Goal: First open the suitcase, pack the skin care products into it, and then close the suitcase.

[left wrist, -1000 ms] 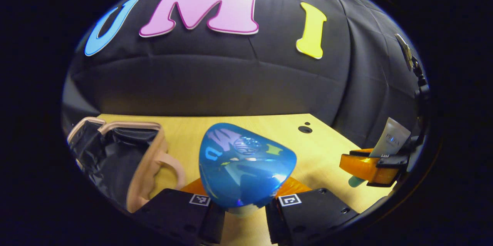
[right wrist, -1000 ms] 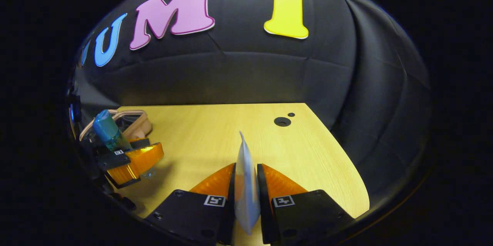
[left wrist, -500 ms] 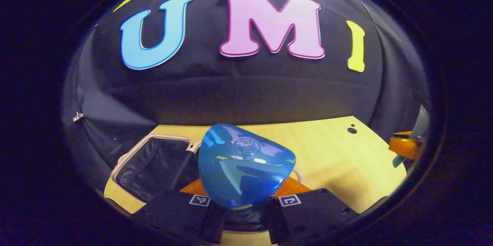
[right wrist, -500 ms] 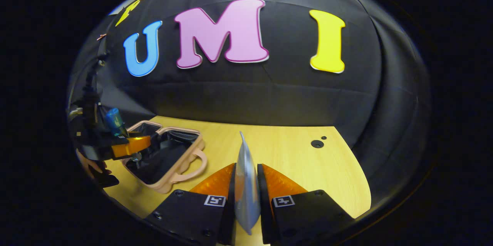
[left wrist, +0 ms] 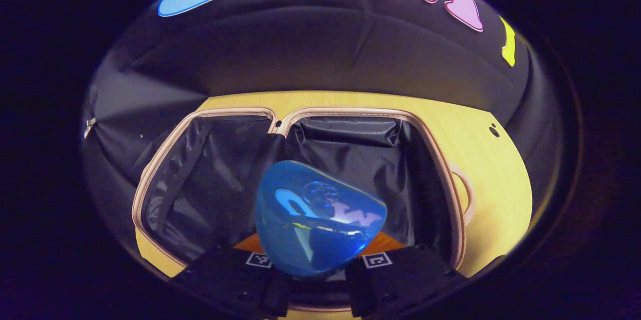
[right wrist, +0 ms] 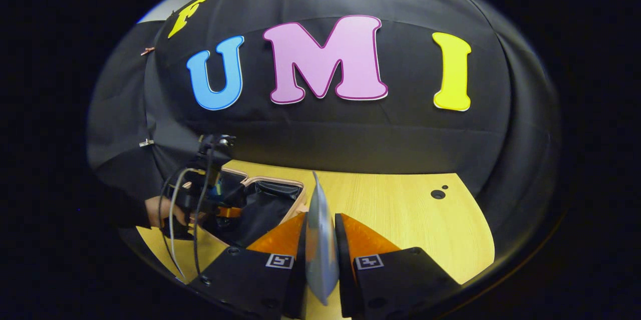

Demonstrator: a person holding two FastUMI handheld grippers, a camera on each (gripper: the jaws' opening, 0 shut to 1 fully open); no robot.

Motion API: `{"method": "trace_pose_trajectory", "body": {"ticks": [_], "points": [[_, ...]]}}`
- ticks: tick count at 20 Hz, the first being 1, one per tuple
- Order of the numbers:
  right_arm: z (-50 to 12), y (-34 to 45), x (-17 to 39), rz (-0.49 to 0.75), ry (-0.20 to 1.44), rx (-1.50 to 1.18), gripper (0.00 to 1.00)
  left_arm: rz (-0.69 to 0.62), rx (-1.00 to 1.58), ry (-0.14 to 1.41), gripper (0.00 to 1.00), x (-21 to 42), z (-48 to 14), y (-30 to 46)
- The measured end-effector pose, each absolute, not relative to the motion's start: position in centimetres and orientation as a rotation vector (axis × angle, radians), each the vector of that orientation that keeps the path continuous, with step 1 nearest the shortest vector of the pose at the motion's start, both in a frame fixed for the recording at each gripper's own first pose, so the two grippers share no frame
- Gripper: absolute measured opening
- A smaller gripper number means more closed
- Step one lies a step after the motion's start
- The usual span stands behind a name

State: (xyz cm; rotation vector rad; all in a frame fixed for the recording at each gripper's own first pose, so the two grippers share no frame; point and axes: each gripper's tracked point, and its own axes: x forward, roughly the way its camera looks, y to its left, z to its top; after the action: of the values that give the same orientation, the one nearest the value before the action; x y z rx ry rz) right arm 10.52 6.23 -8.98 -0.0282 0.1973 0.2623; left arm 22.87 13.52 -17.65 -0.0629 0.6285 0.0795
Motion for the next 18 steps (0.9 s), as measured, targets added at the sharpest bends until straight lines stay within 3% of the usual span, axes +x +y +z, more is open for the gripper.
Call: {"method": "trace_pose_trajectory", "body": {"ticks": [5,9,10,11,12,15,18], "points": [[-8.4,4.5,10.6,0.216,0.196,-0.017,0.29,0.062,0.024,0.766,0.45,26.0,-20.7,12.7],[-8.3,4.1,11.0,0.198,0.197,-0.014,0.29,0.068,0.069,0.792,0.46,28.2,-20.6,12.6],[-8.4,4.4,11.1,0.2,0.204,-0.014,0.29,0.072,0.084,0.782,0.5,28.5,-20.2,12.8],[-8.6,4.7,11.1,0.205,0.209,-0.015,0.29,0.089,0.105,0.784,0.46,28.7,-20.1,13.1],[-8.5,5.2,11.2,0.213,0.211,-0.015,0.29,0.094,0.116,0.805,0.5,28.3,-20.3,13.2],[-7.9,6.7,11.3,0.237,0.201,-0.028,0.29,0.107,0.085,0.779,0.55,28.5,-20.0,13.2],[-7.1,8.7,11.7,0.275,0.193,-0.033,0.29,0.124,0.022,0.691,0.53,27.4,-17.7,14.0]]}}
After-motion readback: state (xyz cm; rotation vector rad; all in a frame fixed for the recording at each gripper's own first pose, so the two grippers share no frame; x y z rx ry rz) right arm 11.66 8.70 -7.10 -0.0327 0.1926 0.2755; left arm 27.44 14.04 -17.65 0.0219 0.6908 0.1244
